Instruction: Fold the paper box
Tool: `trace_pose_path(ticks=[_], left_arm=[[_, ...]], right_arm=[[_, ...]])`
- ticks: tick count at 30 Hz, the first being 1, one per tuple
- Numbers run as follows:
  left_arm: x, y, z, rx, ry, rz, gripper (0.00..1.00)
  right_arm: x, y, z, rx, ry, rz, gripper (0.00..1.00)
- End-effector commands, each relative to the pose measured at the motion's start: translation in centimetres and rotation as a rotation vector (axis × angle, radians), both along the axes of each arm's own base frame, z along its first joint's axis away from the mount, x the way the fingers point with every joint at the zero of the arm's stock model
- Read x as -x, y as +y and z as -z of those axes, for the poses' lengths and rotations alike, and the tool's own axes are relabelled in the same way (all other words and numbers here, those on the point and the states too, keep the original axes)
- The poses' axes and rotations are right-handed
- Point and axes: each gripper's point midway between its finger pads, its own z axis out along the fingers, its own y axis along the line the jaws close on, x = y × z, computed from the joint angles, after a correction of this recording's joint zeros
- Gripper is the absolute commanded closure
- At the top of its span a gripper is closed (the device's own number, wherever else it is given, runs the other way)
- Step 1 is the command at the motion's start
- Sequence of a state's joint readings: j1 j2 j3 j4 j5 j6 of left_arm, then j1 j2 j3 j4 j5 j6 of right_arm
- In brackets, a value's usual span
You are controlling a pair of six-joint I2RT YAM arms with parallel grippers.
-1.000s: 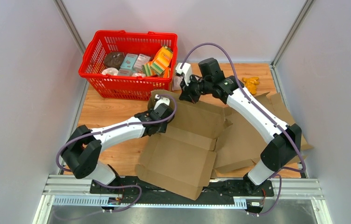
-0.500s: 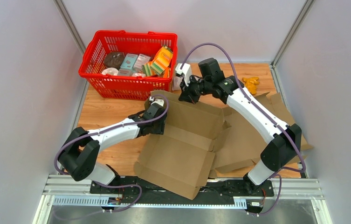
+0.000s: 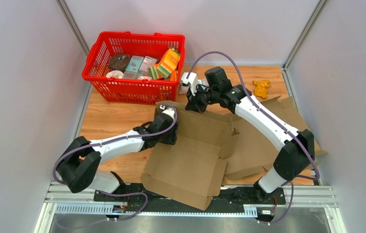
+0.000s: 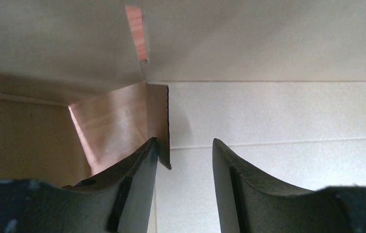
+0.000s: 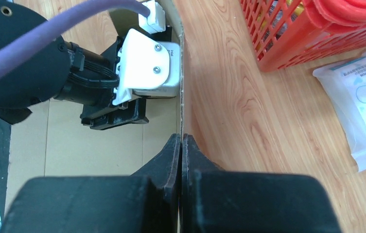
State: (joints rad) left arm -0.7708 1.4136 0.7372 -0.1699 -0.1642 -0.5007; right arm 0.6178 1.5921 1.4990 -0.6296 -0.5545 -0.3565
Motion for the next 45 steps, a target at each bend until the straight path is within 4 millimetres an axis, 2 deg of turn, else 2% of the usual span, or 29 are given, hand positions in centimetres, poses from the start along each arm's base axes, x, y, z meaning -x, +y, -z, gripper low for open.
trace_pose_path(ticks=[1,2,4,5,7,8,10,12,13,14,15,16,17,18,19,21,22,23,25,29,32,38,45], left_arm=[[-0.3,-1.4,-3.0,0.139,-0.096,0.031,0.46],[-0.1,-1.3,-3.9,0.156,-0.118,0.036,0.46],[0.5,-0.7,-4.2,0.168,-0.129,0.04,0.46],[0.8,-0.5,-5.8,0.201,-0.163,0.044,0.46],[1.7,0.3,-6.6,0.22,-0.18,0.042,0.46],[2.2,0.8,-8.7,0.261,-0.225,0.044,0.46],[2.4,2.0,-10.8,0.279,-0.279,0.014,0.47],[3.0,4.0,-13.4,0.286,-0.333,-0.026,0.46],[2.5,5.1,-15.4,0.286,-0.375,-0.072,0.45],[2.8,6.3,-16.0,0.267,-0.374,-0.098,0.44],[2.2,7.5,-16.6,0.252,-0.383,-0.145,0.42],[1.8,7.9,-18.8,0.264,-0.409,-0.156,0.4],[1.5,8.1,-18.8,0.237,-0.391,-0.157,0.39],[1.0,8.3,-19.5,0.23,-0.399,-0.164,0.39],[0.4,8.5,-21.1,0.223,-0.431,-0.158,0.39],[-0.7,8.1,-21.7,0.2,-0.437,-0.144,0.39],[-1.2,8.0,-22.9,0.196,-0.46,-0.129,0.39],[-1.9,7.6,-22.5,0.176,-0.446,-0.125,0.38],[-2.4,6.7,-23.1,0.165,-0.455,-0.067,0.39],[-3.5,5.5,-21.6,0.095,-0.425,0.013,0.39],[-4.1,5.2,-20.8,0.041,-0.429,0.06,0.39],[-5.4,5.0,-20.5,-0.009,-0.457,0.082,0.39],[-5.5,4.8,-19.2,-0.045,-0.43,0.111,0.44]], right_arm=[[0.4,0.6,-1.7,-0.03,-0.11,-0.008,1.0],[0.3,0.6,-1.5,-0.02,-0.124,-0.007,1.0],[-0.2,0.5,-1.0,0.009,-0.139,0.012,1.0],[-0.4,0.4,-0.9,0.019,-0.15,0.014,1.0],[-0.9,0.2,-0.5,0.048,-0.17,0.023,1.0],[-0.9,0.2,-0.3,0.064,-0.193,0.01,1.0],[-0.9,0.3,0.1,0.097,-0.224,0.0,1.0],[-1.0,0.5,0.4,0.125,-0.252,-0.01,1.0],[-1.0,0.6,0.5,0.134,-0.26,-0.014,1.0],[-1.0,0.7,0.8,0.145,-0.261,-0.022,1.0],[-0.9,0.9,0.8,0.154,-0.278,-0.035,1.0],[-1.0,1.1,0.7,0.157,-0.287,-0.039,1.0],[-1.0,1.2,0.7,0.157,-0.296,-0.046,1.0],[-0.9,1.5,0.7,0.16,-0.305,-0.061,1.0],[-0.9,1.7,0.4,0.158,-0.315,-0.066,1.0],[-0.7,2.0,0.5,0.165,-0.316,-0.082,1.0],[-0.7,2.1,0.5,0.168,-0.322,-0.089,1.0],[-0.7,2.1,0.3,0.168,-0.329,-0.093,1.0],[-0.5,2.3,0.3,0.17,-0.34,-0.111,1.0],[-0.2,2.3,0.3,0.169,-0.34,-0.122,1.0],[0.2,2.3,0.2,0.157,-0.34,-0.133,1.0],[1.0,2.4,-0.4,0.12,-0.347,-0.156,1.0],[1.3,2.5,-0.9,0.107,-0.352,-0.173,1.0]])
